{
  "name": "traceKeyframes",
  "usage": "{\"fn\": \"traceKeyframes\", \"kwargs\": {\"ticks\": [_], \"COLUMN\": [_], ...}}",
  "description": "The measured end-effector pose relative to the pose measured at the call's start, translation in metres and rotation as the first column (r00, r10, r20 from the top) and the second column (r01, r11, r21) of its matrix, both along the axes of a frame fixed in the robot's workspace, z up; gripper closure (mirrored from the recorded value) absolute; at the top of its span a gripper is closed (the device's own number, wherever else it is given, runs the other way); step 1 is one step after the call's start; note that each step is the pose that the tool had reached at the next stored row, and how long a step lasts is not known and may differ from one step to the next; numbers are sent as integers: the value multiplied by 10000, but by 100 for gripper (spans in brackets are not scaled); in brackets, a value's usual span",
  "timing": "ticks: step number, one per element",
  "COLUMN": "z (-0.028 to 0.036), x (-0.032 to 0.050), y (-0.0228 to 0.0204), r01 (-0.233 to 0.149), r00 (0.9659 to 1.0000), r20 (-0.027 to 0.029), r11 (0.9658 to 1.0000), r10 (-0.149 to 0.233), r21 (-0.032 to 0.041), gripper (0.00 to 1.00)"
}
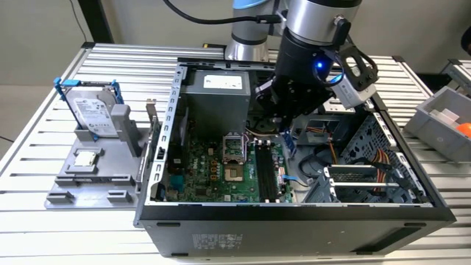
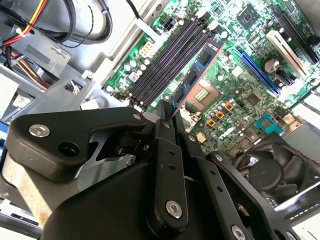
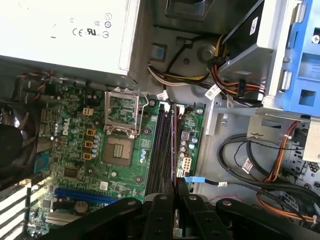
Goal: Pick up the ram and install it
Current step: 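Insert the ram into the slot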
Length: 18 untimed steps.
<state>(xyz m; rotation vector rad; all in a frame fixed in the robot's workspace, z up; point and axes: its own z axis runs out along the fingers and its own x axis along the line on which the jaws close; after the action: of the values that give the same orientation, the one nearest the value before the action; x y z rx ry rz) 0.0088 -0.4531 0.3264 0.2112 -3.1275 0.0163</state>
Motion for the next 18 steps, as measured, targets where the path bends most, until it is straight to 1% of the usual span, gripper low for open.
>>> {"fn": "traceKeyframes", "kwargs": {"ticks": [7, 18], "z": [-8, -8], "x": [15, 15], "y": [1, 1], "r01": [-1, 13], "r00": [10000, 10000], "r20": [0, 8], "r11": [10000, 10000], "r10": [1, -13], "r21": [0, 1], "gripper": [100, 100]}}
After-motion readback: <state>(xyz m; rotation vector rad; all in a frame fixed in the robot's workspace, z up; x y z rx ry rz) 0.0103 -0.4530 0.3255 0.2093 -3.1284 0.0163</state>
